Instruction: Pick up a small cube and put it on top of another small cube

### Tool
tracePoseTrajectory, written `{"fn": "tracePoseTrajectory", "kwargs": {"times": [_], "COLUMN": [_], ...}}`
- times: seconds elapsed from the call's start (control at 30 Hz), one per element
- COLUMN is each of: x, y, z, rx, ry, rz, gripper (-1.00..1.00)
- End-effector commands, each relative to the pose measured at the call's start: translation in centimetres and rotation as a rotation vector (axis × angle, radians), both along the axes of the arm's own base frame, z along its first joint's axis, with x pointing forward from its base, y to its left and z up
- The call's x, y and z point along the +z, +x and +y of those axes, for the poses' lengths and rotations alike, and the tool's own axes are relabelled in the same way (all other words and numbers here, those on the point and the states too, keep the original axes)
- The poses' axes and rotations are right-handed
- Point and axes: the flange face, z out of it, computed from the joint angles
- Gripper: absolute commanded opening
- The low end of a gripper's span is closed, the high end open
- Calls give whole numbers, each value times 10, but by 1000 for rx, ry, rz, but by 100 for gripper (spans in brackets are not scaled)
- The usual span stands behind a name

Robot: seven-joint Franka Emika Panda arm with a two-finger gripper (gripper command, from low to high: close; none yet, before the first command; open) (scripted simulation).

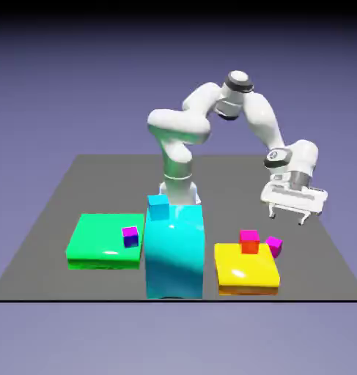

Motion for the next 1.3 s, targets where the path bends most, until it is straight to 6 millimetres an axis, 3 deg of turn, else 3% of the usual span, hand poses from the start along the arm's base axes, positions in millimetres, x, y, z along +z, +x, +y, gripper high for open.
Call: {"fn": "tracePoseTrajectory", "kwargs": {"times": [0.0, 0.13, 0.17, 0.2, 0.23, 0.37, 0.4, 0.57, 0.73, 0.9, 1.27], "x": [0, -50, -53, -53, -53, -3, 12, 77, 114, 123, 70], "y": [0, 30, 32, 32, 32, 2, 5, 33, 53, 58, 94], "z": [0, -19, -21, -21, -21, -1, -3, -34, -81, -129, -139], "rx": [0, 0, 0, 0, 0, 0, 16, 115, 212, 307, 307], "ry": [0, 0, 0, 0, 0, 0, 1, -2, -9, 0, 0], "rz": [0, 0, 0, 0, 0, 0, -11, -60, -53, 0, 0], "gripper": [0, 0, 0, -100, -100, -100, -100, -100, -100, -100, -100]}}
